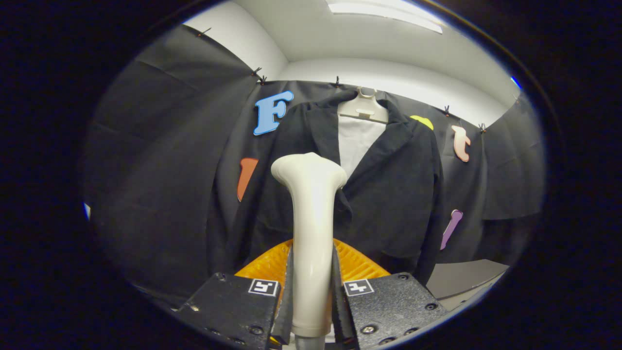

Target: Iron the clothes twice with a garment steamer, once on the left side and once on the right side.

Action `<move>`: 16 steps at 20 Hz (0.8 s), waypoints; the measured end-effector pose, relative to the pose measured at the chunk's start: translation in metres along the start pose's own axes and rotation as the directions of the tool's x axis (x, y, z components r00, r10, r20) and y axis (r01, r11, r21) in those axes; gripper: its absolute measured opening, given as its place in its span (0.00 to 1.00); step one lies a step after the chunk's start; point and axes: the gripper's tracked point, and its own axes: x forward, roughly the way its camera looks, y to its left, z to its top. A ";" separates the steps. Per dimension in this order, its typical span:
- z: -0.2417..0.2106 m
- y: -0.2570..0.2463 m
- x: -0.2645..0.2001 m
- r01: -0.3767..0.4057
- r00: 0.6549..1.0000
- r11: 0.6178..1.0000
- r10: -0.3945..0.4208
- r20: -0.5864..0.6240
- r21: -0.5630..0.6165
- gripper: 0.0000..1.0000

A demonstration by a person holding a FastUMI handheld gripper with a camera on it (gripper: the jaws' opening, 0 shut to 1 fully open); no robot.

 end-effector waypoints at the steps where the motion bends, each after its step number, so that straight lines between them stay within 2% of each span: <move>1: -0.008 0.002 -0.003 -0.007 1.000 1.000 0.007 -0.014 -0.007 0.36; 9: -0.069 0.010 -0.016 -0.043 0.989 0.998 0.036 -0.142 -0.047 0.36; 16: -0.115 0.008 -0.029 -0.036 0.968 0.998 0.024 -0.250 -0.044 0.36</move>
